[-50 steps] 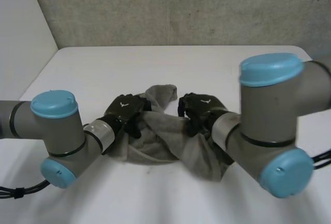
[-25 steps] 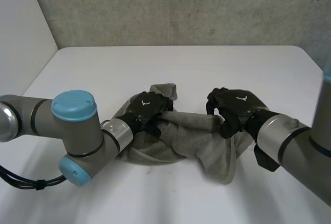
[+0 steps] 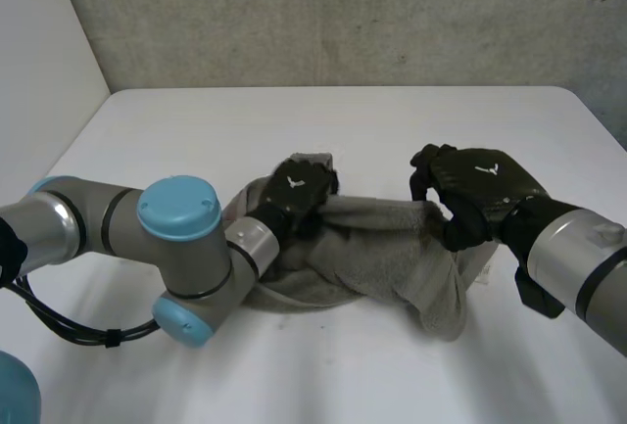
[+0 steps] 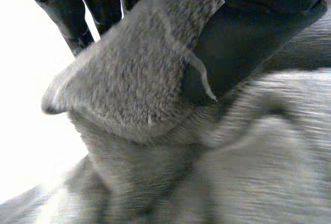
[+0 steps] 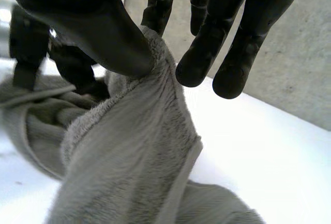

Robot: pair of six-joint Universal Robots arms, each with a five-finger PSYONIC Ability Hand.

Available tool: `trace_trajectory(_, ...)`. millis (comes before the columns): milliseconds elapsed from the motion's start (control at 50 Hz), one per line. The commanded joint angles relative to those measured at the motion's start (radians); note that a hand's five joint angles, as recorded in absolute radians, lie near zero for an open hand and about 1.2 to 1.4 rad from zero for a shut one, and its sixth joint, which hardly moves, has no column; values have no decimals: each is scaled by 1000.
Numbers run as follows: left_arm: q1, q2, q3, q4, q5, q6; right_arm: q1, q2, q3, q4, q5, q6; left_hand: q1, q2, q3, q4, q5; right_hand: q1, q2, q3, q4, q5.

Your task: Fold the towel.

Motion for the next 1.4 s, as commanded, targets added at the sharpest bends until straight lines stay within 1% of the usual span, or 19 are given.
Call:
trace_trajectory(20, 42, 16, 67, 28, -131, 4, -8, 138, -105, -44, 21, -100, 204, 183, 185, 184, 196, 59, 1065, 74, 57, 39)
trace_trajectory(60, 45, 24, 90, 28, -129, 5, 1, 237, -194, -49, 32, -118, 204, 183, 185, 184, 196, 59, 1065, 74, 57, 39)
trace_trajectory(120, 47, 30, 168, 28, -129, 4, 2, 280, -248, -58, 44, -124, 204, 183, 185, 184, 196, 59, 1065, 74, 57, 39)
trace_trajectory(200, 47, 54, 332, 33, -142, 1, 25, 377, -453, -221, 122, -126, 204, 183, 185, 184, 196, 59, 1065, 74, 57, 39)
trace_trajectory(280, 48, 79, 439, 47, -161, -1, 38, 385, -549, -391, 173, -126, 204, 183, 185, 184, 196, 59, 1065, 74, 57, 39)
trace_trajectory(320, 48, 94, 480, 53, -178, -4, 39, 374, -591, -540, 199, -112, 204, 183, 185, 184, 196, 59, 1065, 74, 57, 39)
trace_trajectory(440, 45, 183, 512, 45, -238, -2, 65, 306, -564, -645, 228, -112, 204, 183, 185, 184, 196, 59, 1065, 74, 57, 39)
trace_trajectory(640, 42, 325, 45, 4, -240, 5, 105, 260, -292, -613, 211, -166, 204, 183, 185, 184, 196, 59, 1065, 74, 57, 39)
trace_trajectory(740, 18, 326, -205, -5, -237, 7, 94, 286, -92, -501, 210, -349, 204, 183, 185, 184, 196, 59, 1065, 74, 57, 39)
trace_trajectory(780, -28, 300, -321, 1, -237, 5, 93, 302, -46, -480, 213, -383, 204, 183, 185, 184, 196, 59, 1065, 74, 57, 39)
trace_trajectory(880, -94, 248, -396, -5, -238, 4, 82, 316, 54, -460, 211, -411, 204, 183, 185, 184, 196, 59, 1065, 74, 57, 39)
trace_trajectory(1000, -134, 259, -426, -33, -241, 2, -11, 294, 126, -458, 202, -408, 187, 166, 168, 167, 179, 59, 1065, 74, 57, 39)
trace_trajectory(1040, -157, 282, -426, -48, -241, 1, -19, 288, 142, -457, 196, -408, -17, -38, -36, -38, -25, 59, 1065, 74, 57, 39)
trace_trajectory(1060, -157, 282, -426, -48, -241, 1, -21, 283, 158, -458, 185, -408, -19, -39, -38, -39, -26, 59, 1065, 74, 57, 39)
trace_trajectory(1100, -165, 303, -429, -51, -240, 2, -21, 280, 174, -463, 173, -408, -288, -308, -306, -308, -295, 59, 1065, 74, 57, 39)
trace_trajectory(1160, -165, 311, -429, -51, -240, 2, -24, 280, 209, -469, 146, -407, -386, -406, -405, -406, -393, 59, 1065, 74, 57, 39)
trace_trajectory(1200, -162, 320, -429, -51, -240, 1, -27, 279, 220, -470, 135, -405, -584, -605, -603, -604, -592, 59, 1065, 74, 57, 39)
trace_trajectory(1320, -146, 335, -430, -51, -246, -1, -64, 279, 237, -477, 124, -393, -788, -808, -807, -808, -796, 59, 1065, 74, 57, 39)
trace_trajectory(1400, -85, 355, -435, -53, -243, 1, -81, 279, 234, -477, 122, -391, -926, -946, -944, -946, -933, 59, 1065, 74, 57, 39)
